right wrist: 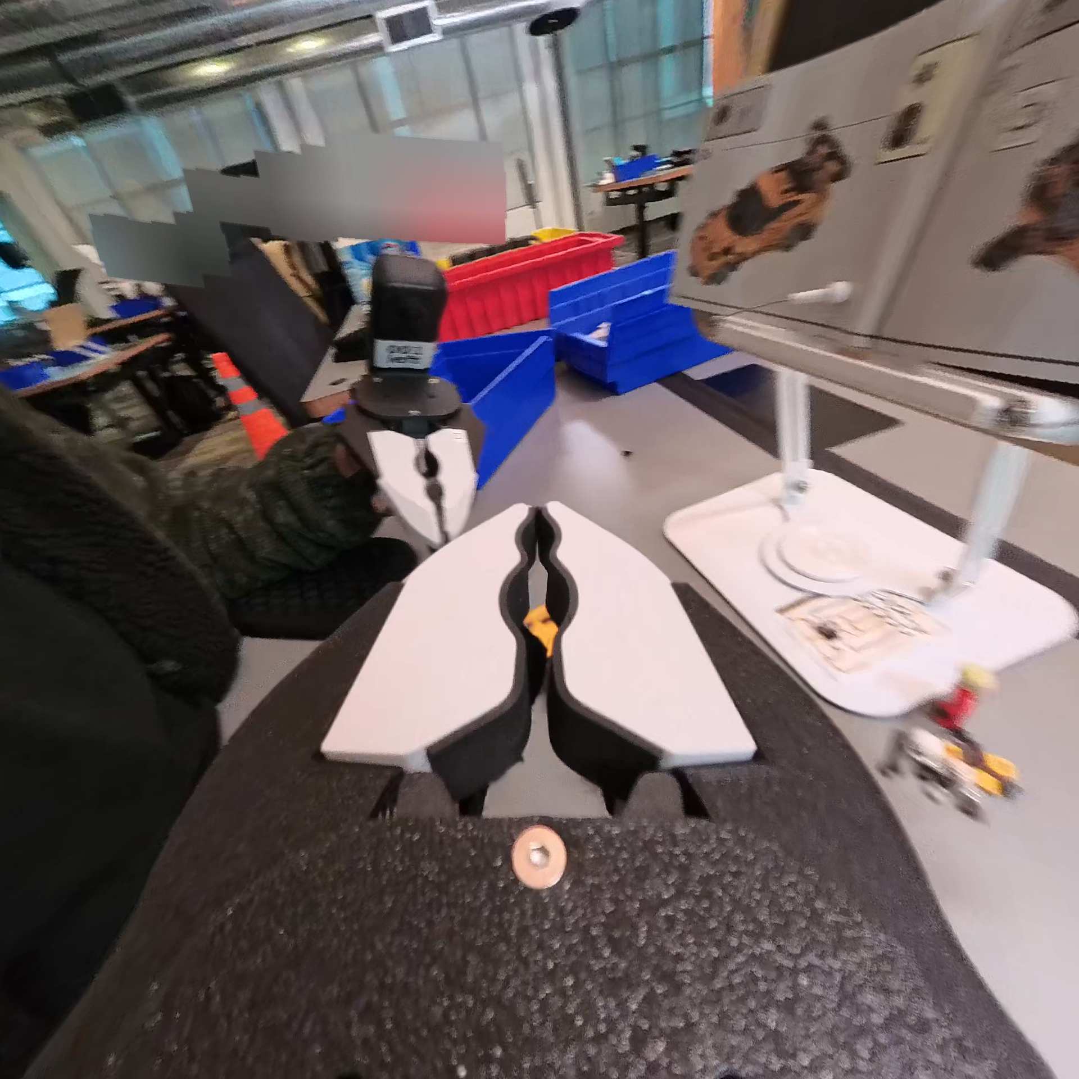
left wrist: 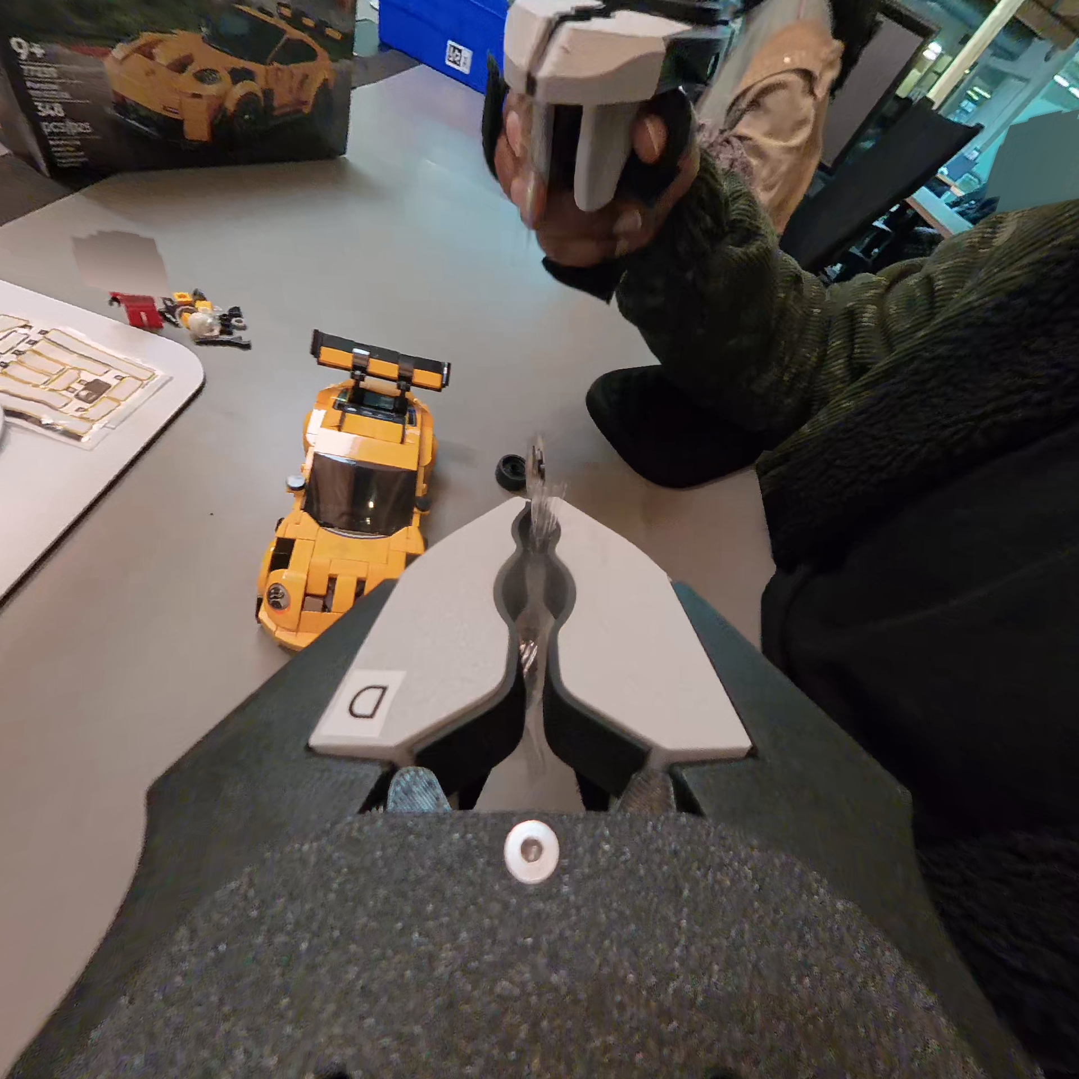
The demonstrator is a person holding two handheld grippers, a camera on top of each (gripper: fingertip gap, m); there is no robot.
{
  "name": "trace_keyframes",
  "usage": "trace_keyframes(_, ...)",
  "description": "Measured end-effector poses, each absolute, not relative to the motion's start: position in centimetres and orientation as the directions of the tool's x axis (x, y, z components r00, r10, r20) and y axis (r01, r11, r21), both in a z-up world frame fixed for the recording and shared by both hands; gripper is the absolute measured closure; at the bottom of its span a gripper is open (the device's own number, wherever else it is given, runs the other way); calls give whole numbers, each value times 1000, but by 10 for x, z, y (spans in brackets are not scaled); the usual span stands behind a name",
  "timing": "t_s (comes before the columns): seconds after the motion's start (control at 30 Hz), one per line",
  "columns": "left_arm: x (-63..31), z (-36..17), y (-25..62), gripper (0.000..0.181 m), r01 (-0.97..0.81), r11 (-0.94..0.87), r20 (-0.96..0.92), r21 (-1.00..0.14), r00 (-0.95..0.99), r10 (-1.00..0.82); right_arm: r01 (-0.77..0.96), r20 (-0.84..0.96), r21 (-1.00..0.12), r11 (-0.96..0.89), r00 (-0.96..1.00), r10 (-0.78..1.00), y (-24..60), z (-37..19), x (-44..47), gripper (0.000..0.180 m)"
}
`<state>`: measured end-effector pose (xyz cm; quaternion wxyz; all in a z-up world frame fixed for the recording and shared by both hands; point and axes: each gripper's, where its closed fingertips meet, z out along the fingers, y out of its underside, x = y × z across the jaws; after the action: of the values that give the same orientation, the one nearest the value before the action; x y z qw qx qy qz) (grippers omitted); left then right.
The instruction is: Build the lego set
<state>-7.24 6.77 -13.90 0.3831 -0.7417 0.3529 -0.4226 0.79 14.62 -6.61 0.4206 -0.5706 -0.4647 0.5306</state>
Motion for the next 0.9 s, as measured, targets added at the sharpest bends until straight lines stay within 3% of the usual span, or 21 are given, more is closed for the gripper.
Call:
trace_keyframes(0.3,-78,-139,75,180,-173,-461,356,-871,426,-832,284,81,-954,-91,541,837,314,-126,101,180)
trace_keyframes(0.5,-84,-141,79,180,-155,-460,346,-874,464,-815,338,130,-927,-164,697,705,401,-163,163,177)
trace_keyframes(0.67,-94,-144,86,180,-118,-479,368,-870,491,-790,420,235,-893,-164,743,627,418,-182,209,176)
trace_keyframes(0.9,-95,-151,90,180,-113,-498,388,-859,490,-781,490,127,-812,-318,680,722,389,-217,233,133)
